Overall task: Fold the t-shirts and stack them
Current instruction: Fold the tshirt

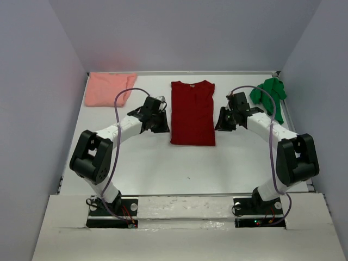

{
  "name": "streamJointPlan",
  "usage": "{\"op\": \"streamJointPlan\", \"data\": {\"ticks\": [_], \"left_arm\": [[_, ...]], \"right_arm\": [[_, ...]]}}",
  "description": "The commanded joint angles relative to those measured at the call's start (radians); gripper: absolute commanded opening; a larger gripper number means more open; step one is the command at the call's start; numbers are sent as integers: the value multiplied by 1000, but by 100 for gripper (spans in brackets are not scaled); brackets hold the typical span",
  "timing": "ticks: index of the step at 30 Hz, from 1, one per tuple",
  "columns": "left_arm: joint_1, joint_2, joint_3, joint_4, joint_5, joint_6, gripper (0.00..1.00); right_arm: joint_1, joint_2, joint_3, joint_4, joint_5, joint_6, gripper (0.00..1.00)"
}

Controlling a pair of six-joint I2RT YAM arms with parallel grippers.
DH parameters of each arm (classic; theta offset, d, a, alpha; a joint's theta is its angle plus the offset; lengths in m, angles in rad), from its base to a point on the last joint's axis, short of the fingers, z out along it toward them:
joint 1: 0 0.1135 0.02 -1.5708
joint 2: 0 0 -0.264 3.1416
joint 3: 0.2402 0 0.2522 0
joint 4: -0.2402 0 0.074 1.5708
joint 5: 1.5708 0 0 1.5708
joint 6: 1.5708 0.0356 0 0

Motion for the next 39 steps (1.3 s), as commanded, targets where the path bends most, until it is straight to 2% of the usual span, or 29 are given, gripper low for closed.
{"op": "streamJointPlan", "data": {"ticks": [1,3,7,15,22,28,39], "left_arm": [[-8,-67,139,-31,-120,22,16],[-17,-78,200,-41,-174,48,0],[-19,-20,300,-67,-194,76,0],[-25,134,395,-39,-180,70,0],[-25,278,496,-13,-142,82,0],[-33,301,492,4,-152,45,0],[-60,70,337,7,-218,33,0]], "right_arm": [[0,-36,147,-65,139,-25,17],[0,-24,187,-82,126,-46,0],[11,132,362,-74,-27,-121,0],[31,545,742,-155,-74,-134,0],[31,660,897,-206,-60,-149,0],[31,711,937,-258,-77,-142,0],[78,648,716,-206,-19,-83,0]]}}
